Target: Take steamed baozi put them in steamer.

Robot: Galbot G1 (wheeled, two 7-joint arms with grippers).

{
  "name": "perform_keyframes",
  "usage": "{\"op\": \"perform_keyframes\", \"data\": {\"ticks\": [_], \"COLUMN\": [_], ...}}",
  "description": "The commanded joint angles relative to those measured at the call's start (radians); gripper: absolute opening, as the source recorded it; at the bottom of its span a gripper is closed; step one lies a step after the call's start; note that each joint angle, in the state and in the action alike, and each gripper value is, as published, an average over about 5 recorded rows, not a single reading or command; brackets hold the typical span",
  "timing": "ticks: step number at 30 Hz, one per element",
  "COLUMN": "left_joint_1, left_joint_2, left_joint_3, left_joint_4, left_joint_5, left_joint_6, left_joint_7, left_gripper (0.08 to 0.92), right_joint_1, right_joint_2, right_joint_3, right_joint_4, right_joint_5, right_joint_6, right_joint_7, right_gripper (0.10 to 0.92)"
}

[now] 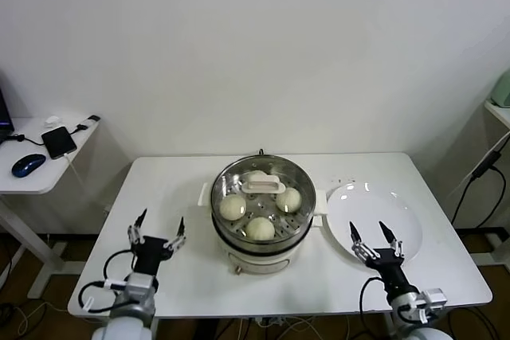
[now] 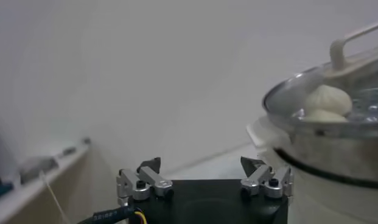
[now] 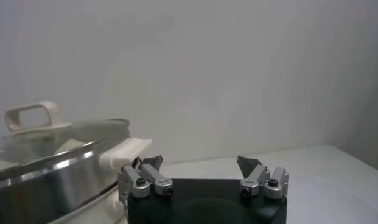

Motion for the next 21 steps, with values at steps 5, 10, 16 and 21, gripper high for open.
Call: {"op": "perform_keyframes", "data": {"ticks": [5,10,16,21], "left_joint_1": [0.172,0.201,0.228,0.242], "left_joint_2": [0.032,0.036,0.041,0.041], "left_joint_3": [-0.058,-0.045,-0.044,-0.051], "left_joint_4": [-0.015,-0.041,-0.069,-0.088], "left_joint_5": [-0.299,-0.278,-0.277,-0.287], "left_joint_6": [0.029,0.011,0.022,0.024], "left_joint_7": [-0.019,-0.018,-0.004,-0.007], "left_gripper": [0.823,0.823,0.823,0.823], "right_joint_1": [-0.174,-0.191,-0.189,-0.196], "right_joint_2": [-0.108,-0.116,-0.095,-0.104], "right_joint_3": [-0.006,-0.022,-0.033,-0.020], "right_joint_4": [0.074,0.084,0.099,0.110], "right_joint_5": [-0.019,-0.022,-0.032,-0.035], "right_joint_6": [0.063,0.050,0.050,0.045], "right_joint_7": [0.011,0.012,0.008,0.006], "right_gripper": [0.823,0.823,0.823,0.823]}}
